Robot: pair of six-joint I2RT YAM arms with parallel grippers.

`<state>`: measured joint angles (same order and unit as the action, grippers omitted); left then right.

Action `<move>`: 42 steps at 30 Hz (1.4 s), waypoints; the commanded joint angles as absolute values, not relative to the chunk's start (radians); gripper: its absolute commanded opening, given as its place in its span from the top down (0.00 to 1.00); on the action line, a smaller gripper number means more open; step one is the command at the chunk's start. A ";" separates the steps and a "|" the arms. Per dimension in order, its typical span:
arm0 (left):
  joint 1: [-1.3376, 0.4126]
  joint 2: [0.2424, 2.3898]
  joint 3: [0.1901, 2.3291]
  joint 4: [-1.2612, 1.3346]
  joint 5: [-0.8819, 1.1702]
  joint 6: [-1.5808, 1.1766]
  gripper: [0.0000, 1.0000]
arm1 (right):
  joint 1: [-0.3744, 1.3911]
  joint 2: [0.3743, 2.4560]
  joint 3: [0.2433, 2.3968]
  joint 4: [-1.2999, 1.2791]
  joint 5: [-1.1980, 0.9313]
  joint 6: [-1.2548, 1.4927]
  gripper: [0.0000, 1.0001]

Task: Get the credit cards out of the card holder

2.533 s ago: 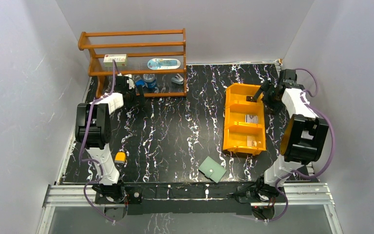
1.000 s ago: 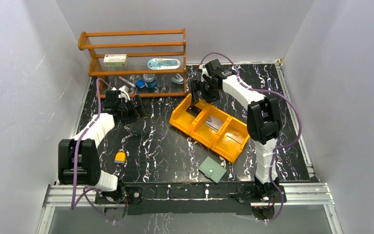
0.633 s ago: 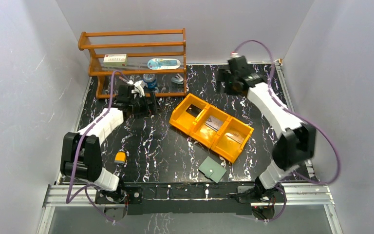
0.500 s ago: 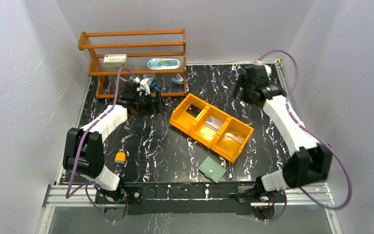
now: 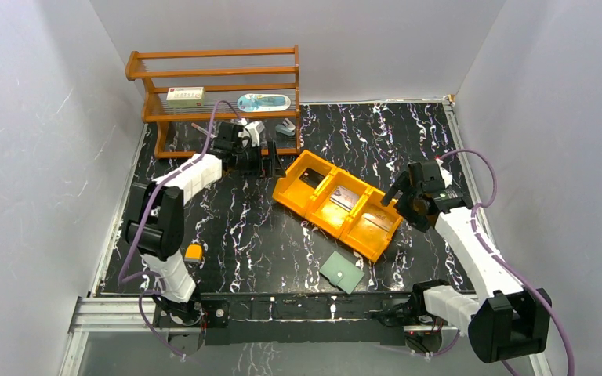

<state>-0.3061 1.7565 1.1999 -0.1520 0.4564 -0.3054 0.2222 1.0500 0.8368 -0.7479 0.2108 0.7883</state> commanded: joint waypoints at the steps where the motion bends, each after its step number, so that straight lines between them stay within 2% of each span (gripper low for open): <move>1: -0.320 1.799 1.260 -0.160 0.550 -0.276 0.08 | 0.217 1.080 0.824 -0.658 0.134 0.838 0.02; 9: -0.359 1.870 1.299 -0.174 0.603 -0.261 0.12 | 0.215 1.159 0.809 -0.567 0.059 0.784 0.02; 20: -0.385 1.820 1.242 -0.178 0.615 -0.227 0.17 | 0.216 1.316 0.939 -0.566 -0.022 0.604 0.02; 37: -0.384 1.591 1.031 -0.222 0.250 -0.249 0.15 | 0.216 1.617 1.148 -0.455 -0.315 0.521 0.02; 42: -0.384 1.566 1.009 -0.237 0.204 -0.262 0.14 | 0.217 1.699 1.219 -0.434 -0.377 0.522 0.02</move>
<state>-0.3779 1.6238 1.0248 -0.2111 0.2665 -0.2470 0.2115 1.6585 1.1355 -0.4953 -0.2733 0.5358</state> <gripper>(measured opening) 0.851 0.983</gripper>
